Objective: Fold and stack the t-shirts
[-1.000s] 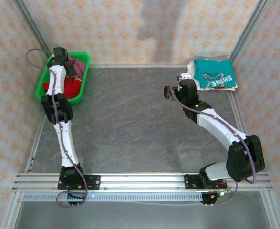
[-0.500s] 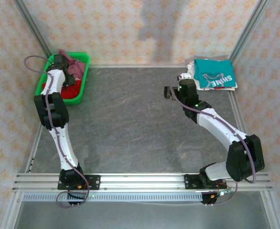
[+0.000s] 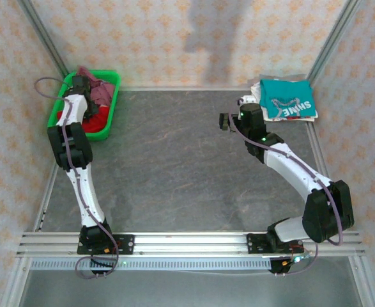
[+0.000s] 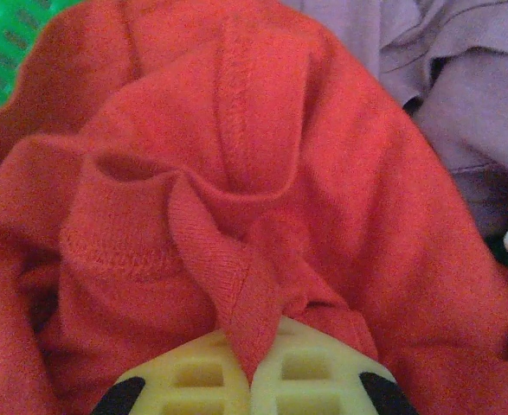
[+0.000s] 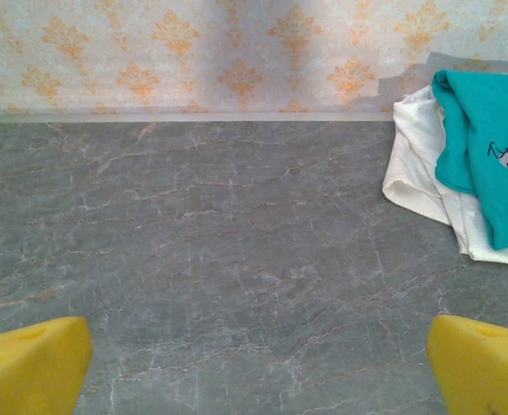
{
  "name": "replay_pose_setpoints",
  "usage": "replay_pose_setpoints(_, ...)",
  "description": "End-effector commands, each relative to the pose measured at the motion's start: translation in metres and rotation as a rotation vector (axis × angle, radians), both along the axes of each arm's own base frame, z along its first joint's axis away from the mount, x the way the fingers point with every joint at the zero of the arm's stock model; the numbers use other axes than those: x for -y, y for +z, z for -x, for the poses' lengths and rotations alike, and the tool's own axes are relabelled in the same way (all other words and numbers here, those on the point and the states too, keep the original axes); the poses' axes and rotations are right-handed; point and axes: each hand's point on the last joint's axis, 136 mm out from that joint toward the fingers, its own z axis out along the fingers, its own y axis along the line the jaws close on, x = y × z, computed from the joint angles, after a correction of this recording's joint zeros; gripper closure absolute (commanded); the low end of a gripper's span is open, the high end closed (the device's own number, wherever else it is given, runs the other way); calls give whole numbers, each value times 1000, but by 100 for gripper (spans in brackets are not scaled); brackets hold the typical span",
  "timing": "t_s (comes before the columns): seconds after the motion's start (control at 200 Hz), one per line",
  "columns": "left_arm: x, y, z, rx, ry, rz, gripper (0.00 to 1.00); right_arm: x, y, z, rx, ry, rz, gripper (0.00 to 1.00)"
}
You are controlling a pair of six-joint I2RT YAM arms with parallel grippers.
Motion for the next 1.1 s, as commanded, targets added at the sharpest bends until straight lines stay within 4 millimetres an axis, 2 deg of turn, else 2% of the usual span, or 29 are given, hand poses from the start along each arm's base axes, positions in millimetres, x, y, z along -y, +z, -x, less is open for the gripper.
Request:
replay_pose_setpoints(0.0, 3, 90, 1, 206, 14, -25, 100, -2, 14, -5, 17, -3, -7, 1)
replay_pose_setpoints(0.2, 14, 190, 21, 405, 31, -56, 100, -4, 22, -8, 36, 0, -15, 1)
replay_pose_setpoints(0.23, 17, 197, 22, 422, 24, -50, 100, -4, 22, -8, 37, -1, -14, 1)
replay_pose_setpoints(0.24, 18, 209, 25, 447, 21, -53, 100, -4, 22, -8, 38, -3, -15, 1)
replay_pose_setpoints(0.26, 21, 220, 28, 469, 18, -51, 100, -4, 23, -9, 40, -4, -15, 1)
replay_pose_setpoints(0.455, 57, 300, 49, 641, -61, -34, 100, -2, 33, -7, 67, -11, -20, 1)
replay_pose_setpoints(0.596, 88, 374, 65, 818, -146, -43, 100, -1, 40, -7, 87, -11, -26, 1)
replay_pose_setpoints(0.726, 136, 441, 87, 919, -293, -17, 100, 0, 50, -5, 113, -13, -40, 1)
replay_pose_setpoints(0.856, 193, 488, 116, 1011, -432, -11, 100, 4, 58, -1, 157, -30, -61, 0)
replay_pose_setpoints(0.996, 264, 518, 150, 1114, -607, 78, 100, 10, 64, 4, 180, -58, -76, 0)
replay_pose_setpoints(1.096, 306, 521, 166, 1132, -708, 149, 100, 17, 66, 9, 185, -86, -82, 1)
